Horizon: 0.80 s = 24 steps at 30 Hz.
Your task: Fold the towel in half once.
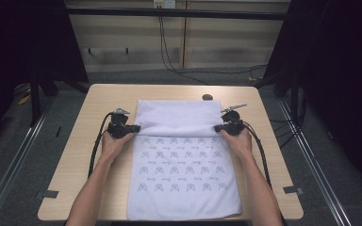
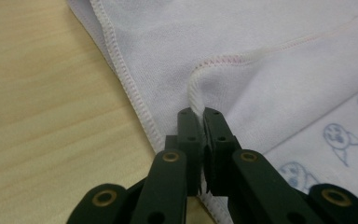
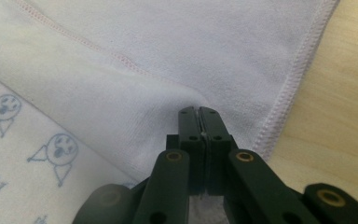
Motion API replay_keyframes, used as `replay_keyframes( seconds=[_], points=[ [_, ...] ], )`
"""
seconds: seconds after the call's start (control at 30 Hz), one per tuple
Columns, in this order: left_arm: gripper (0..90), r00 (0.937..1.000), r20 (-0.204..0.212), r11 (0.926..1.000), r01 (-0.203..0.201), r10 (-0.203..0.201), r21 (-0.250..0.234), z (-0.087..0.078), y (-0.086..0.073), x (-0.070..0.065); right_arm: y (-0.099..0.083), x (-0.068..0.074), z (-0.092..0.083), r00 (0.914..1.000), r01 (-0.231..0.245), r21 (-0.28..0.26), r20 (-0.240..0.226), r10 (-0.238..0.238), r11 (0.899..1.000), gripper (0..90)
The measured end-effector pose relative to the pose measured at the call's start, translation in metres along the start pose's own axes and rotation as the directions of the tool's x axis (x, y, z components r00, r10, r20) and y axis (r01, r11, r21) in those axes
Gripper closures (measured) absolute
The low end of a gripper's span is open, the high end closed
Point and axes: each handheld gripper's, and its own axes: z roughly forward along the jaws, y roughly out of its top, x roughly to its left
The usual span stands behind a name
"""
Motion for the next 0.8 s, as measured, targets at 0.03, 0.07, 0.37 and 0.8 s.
replay_keyframes(
  seconds=[0.03, 0.07, 0.37, 0.8],
  points=[
    [87.0, 0.9995, 0.015, 0.9996, 0.029, -0.029, -0.003, -0.001, 0.000, 0.001, 0.000, 0.000, 0.000, 1.0000, 0.000, 0.000, 0.000, 0.000, 1.000, 89.0],
    [87.0, 0.9956, 0.075, 0.9981, 0.058, -0.057, -0.021, -0.008, 0.003, 0.003, 0.000, -0.004, -0.003, 0.9994, 0.009, -0.028, -0.033, -0.010, 1.000, 89.0],
    [87.0, 0.9879, 0.146, 0.9825, 0.077, -0.052, -0.170, -0.057, 0.027, 0.002, 0.021, -0.027, -0.061, 0.9895, -0.093, -0.229, -0.130, 0.064, 0.969, 89.0],
    [87.0, 0.9717, 0.228, 0.9606, 0.005, 0.061, -0.278, -0.129, 0.015, -0.028, 0.009, -0.003, -0.137, 0.9750, 0.003, -0.419, -0.201, -0.095, 0.908, 88.9]
  ],
)
